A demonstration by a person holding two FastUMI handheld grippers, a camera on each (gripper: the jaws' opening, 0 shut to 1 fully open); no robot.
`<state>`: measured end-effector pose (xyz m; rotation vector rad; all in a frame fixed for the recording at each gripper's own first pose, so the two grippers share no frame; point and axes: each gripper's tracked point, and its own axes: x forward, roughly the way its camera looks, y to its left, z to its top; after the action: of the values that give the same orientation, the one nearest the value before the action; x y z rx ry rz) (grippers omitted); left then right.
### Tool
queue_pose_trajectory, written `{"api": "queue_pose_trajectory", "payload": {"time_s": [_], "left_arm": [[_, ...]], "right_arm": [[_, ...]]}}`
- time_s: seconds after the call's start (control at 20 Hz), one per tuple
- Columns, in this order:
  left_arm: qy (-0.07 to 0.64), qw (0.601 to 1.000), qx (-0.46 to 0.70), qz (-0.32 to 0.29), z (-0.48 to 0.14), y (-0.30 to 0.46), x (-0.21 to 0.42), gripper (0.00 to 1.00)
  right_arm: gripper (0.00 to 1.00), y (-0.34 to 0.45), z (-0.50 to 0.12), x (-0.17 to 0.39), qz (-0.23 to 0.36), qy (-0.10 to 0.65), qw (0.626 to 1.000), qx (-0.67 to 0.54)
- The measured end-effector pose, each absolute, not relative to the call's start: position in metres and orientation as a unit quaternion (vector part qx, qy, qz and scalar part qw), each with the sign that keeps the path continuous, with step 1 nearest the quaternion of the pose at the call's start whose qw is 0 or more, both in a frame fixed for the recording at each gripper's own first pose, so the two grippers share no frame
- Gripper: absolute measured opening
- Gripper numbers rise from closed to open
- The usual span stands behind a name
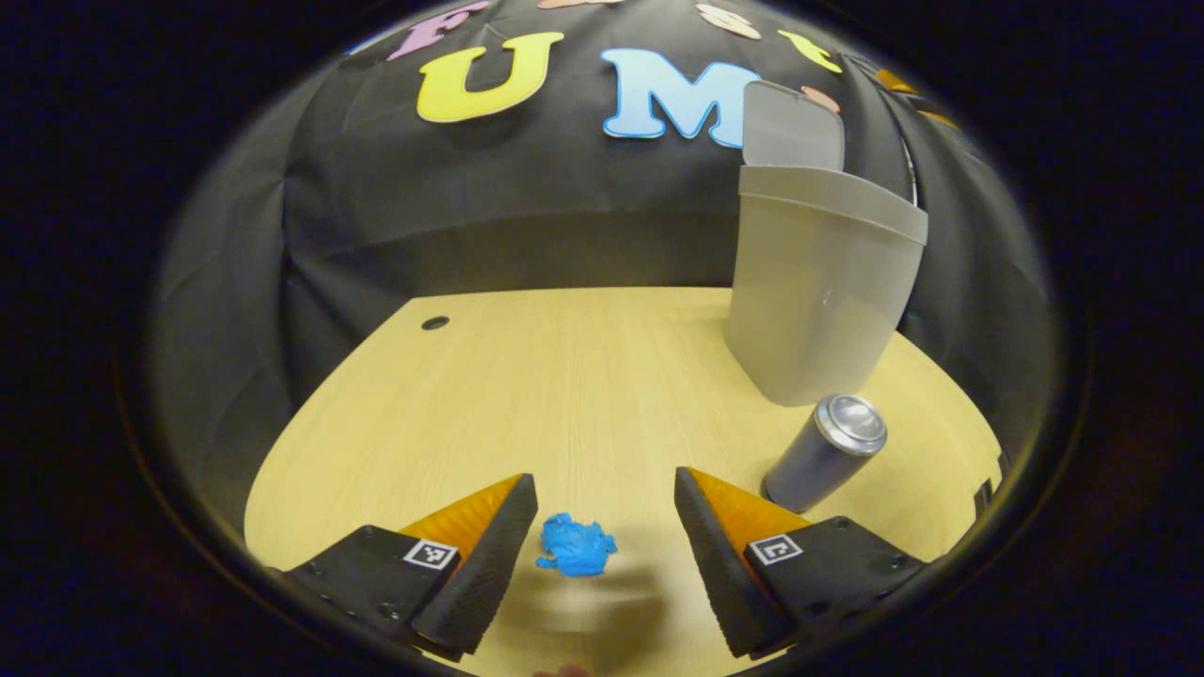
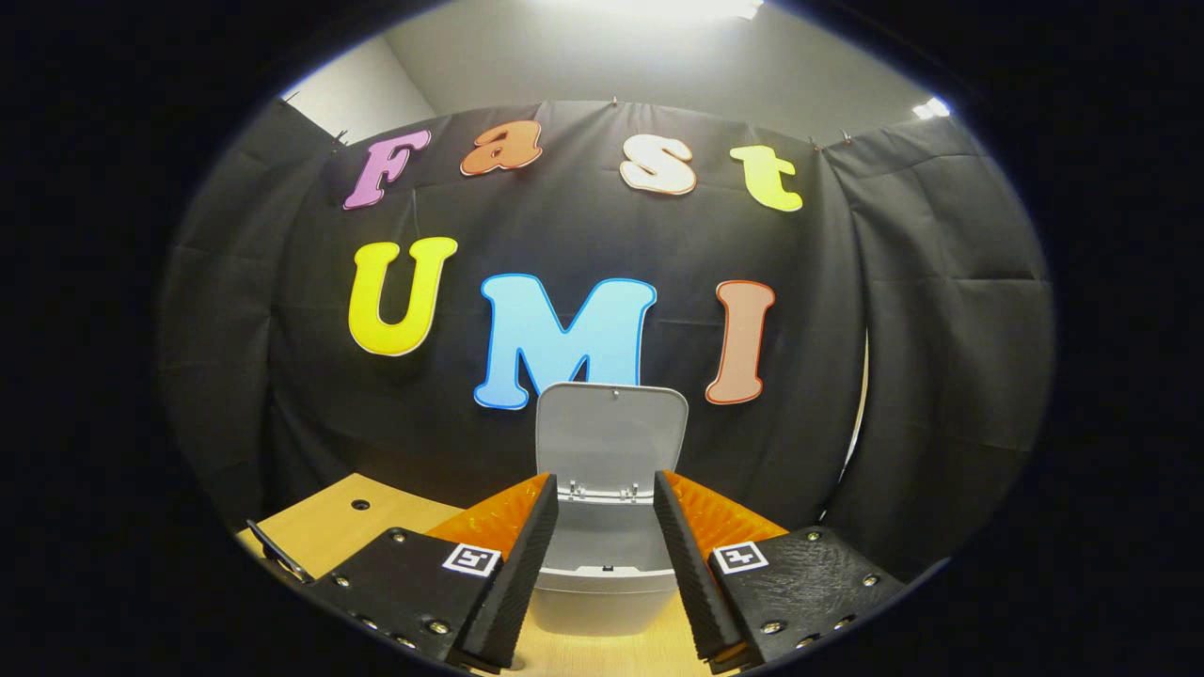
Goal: Press the lid of the desktop garbage bin to open it, pick up the crumpled paper on the desktop and throw it into the bin, then pick up the pop can on the desktop and drop it into the bin, and finally close the garbage bin lid.
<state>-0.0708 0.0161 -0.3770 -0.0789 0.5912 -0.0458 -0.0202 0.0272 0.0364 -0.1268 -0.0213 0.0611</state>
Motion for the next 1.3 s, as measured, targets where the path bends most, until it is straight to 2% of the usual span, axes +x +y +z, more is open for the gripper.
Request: {"api": "queue_pose_trajectory", "payload": {"time_s": [0.5,0.85,1.1,1.2,1.25,1.3], "left_arm": [[0.346,0.936,-0.065,0.004,-0.443,0.025,-0.075,0.97],[0.359,0.931,-0.058,0.003,-0.456,0.03,-0.075,0.97],[0.365,0.93,-0.051,0.005,-0.455,0.032,-0.075,0.43],[0.364,0.93,-0.048,0.005,-0.455,0.032,-0.074,0.39],[0.363,0.931,-0.046,0.005,-0.453,0.032,-0.073,0.43],[0.361,0.931,-0.048,0.004,-0.45,0.032,-0.072,0.41]], "right_arm": [[0.67,0.008,0.027,-0.029,0.006,0.014,0.996,-0.084],[0.67,0.005,0.018,-0.031,0.003,0.028,0.995,-0.093],[0.67,0.005,0.014,-0.03,0.004,0.035,0.995,-0.091],[0.67,0.005,0.011,-0.03,0.004,0.037,0.995,-0.09],[0.67,0.005,0.01,-0.03,0.004,0.038,0.995,-0.09],[0.67,0.004,0.01,-0.029,0.004,0.039,0.995,-0.089]]}}
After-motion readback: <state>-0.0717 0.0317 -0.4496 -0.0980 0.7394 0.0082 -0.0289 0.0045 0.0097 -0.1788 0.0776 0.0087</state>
